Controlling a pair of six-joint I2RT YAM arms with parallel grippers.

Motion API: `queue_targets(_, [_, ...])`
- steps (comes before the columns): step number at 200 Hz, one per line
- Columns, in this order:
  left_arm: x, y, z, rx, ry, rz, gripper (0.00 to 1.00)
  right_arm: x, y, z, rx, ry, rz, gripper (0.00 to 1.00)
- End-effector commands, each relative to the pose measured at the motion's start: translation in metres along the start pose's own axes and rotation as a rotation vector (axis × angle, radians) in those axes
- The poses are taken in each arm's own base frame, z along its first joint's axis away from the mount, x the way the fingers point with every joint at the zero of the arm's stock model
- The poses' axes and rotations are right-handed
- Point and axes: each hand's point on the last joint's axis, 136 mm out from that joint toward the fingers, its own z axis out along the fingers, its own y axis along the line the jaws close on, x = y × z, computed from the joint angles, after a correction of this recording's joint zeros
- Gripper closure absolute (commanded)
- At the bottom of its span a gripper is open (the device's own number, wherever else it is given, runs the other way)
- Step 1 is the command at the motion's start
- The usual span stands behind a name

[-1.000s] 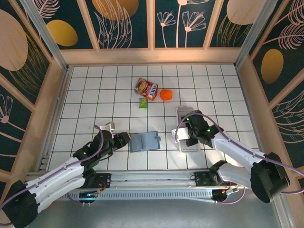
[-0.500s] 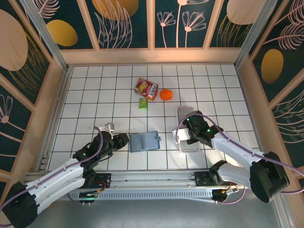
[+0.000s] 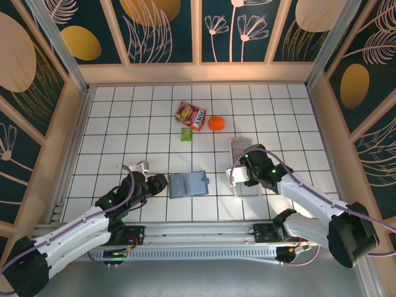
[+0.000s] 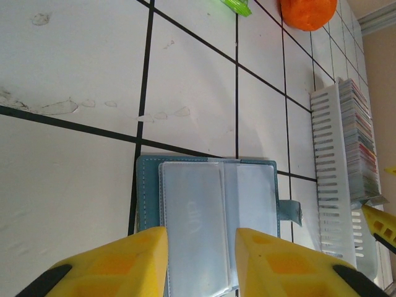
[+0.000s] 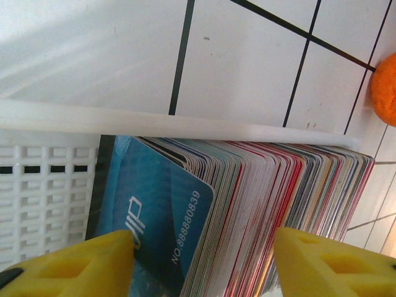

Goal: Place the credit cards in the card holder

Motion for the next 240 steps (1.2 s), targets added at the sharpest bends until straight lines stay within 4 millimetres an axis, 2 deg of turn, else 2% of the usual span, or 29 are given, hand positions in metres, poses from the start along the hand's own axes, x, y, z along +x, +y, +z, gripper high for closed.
queue_targets(1, [0.0031,-0.0032,0.0007,0.02,0.012,-0.009,0.68,0.0086,-0.0111,-0.0039,0.055,0.042,-0.005,0.45])
queue_targets(101, [0.0052,-0.0027,0.0028,0.017,0.024,-0.011,0.72,0.0085,-0.0083,-0.0046,0.06,0.036,-0.006,0.65])
queue_targets(240, [0.007,-0.0042,0.0034,0.022,0.037,-0.016,0.74,0.0068,-0.0083,-0.0103,0.054,0.028,-0.001,0.81])
